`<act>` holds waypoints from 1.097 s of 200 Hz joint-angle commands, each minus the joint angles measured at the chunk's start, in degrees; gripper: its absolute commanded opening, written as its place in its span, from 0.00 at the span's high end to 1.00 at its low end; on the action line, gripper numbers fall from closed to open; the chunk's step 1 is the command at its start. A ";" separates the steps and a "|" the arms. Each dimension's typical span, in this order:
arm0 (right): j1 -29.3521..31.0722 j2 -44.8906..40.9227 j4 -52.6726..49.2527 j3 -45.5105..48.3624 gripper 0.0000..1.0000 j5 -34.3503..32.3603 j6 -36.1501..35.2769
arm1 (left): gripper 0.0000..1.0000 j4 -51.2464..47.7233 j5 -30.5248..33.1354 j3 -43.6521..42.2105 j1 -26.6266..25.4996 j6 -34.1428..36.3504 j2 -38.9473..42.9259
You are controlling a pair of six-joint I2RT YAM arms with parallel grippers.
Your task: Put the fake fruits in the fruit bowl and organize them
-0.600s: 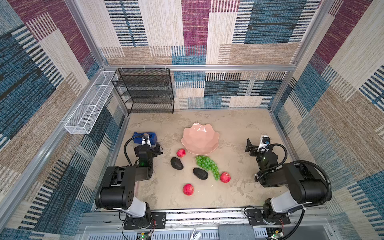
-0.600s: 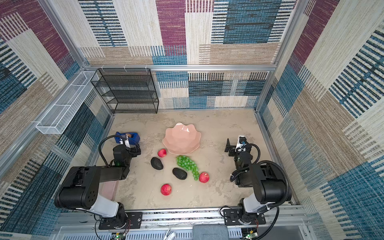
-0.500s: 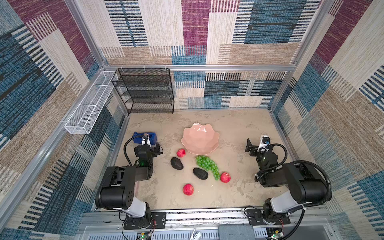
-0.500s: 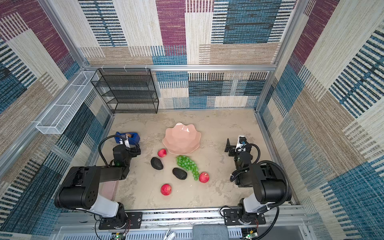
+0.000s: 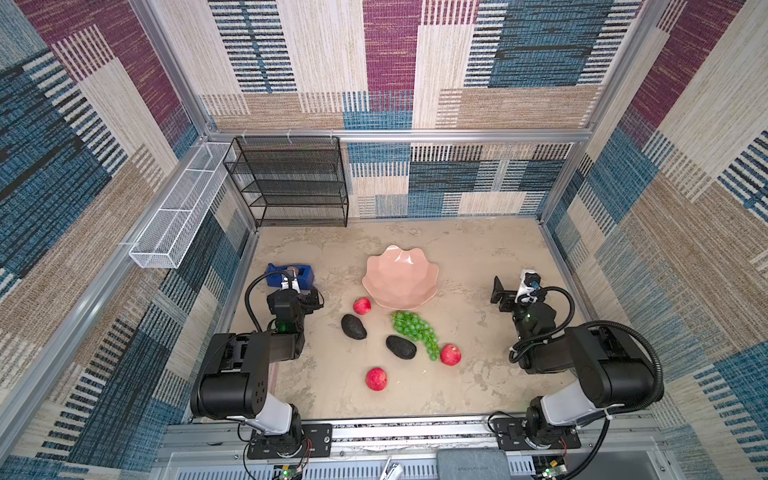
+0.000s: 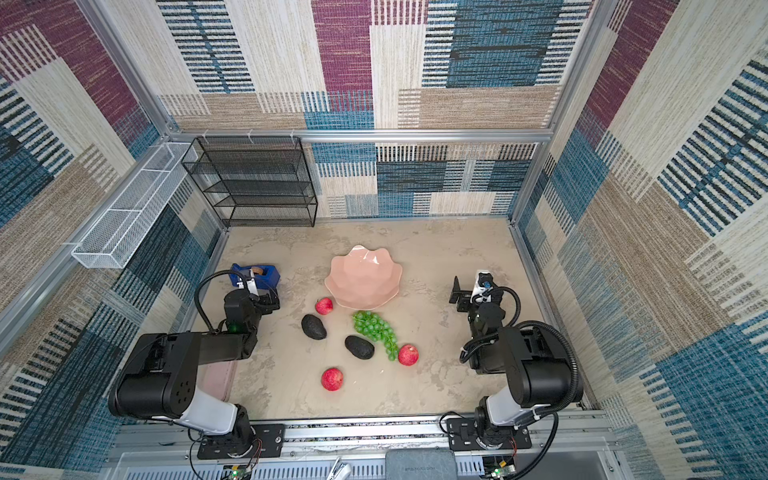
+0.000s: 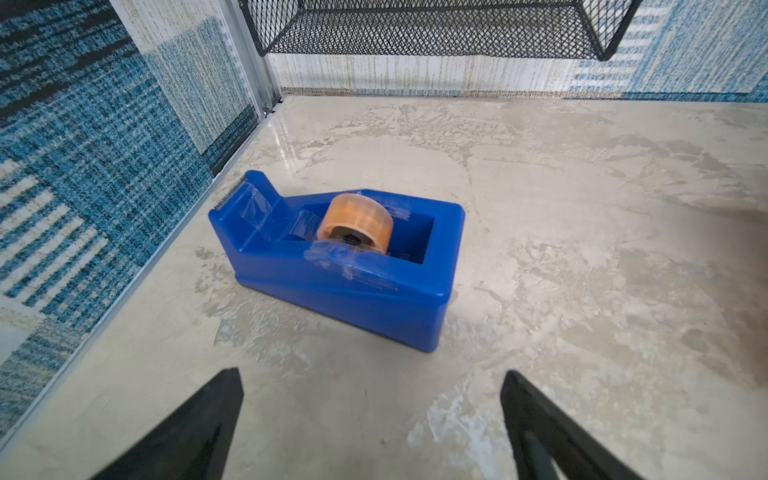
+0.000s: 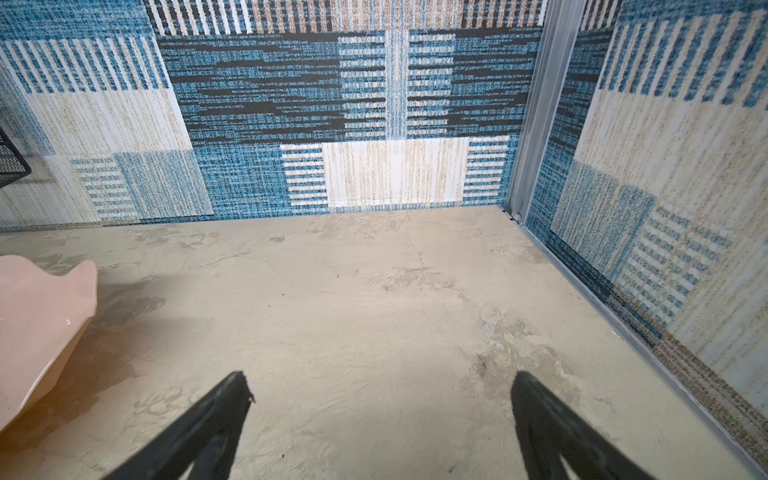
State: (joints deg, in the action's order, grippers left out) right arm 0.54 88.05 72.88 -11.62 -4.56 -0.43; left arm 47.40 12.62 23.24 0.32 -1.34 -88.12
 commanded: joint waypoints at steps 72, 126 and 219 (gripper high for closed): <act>-0.28 -8.26 -16.19 -5.49 0.00 -6.54 2.68 | 0.10 0.12 0.54 -1.35 -0.20 -1.70 3.18; -0.45 -22.48 -40.58 -16.93 0.00 -2.88 18.37 | 0.10 9.08 1.37 -5.58 -1.64 0.27 3.42; -0.43 -15.40 -51.19 -24.66 0.00 7.53 17.49 | 0.08 -45.81 -8.47 15.46 -1.55 -21.61 28.60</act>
State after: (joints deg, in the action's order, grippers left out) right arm 0.03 71.42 25.12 -34.68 0.93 15.79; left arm 19.35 11.18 33.80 -1.26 -13.89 -61.39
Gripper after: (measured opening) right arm 0.996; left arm 0.957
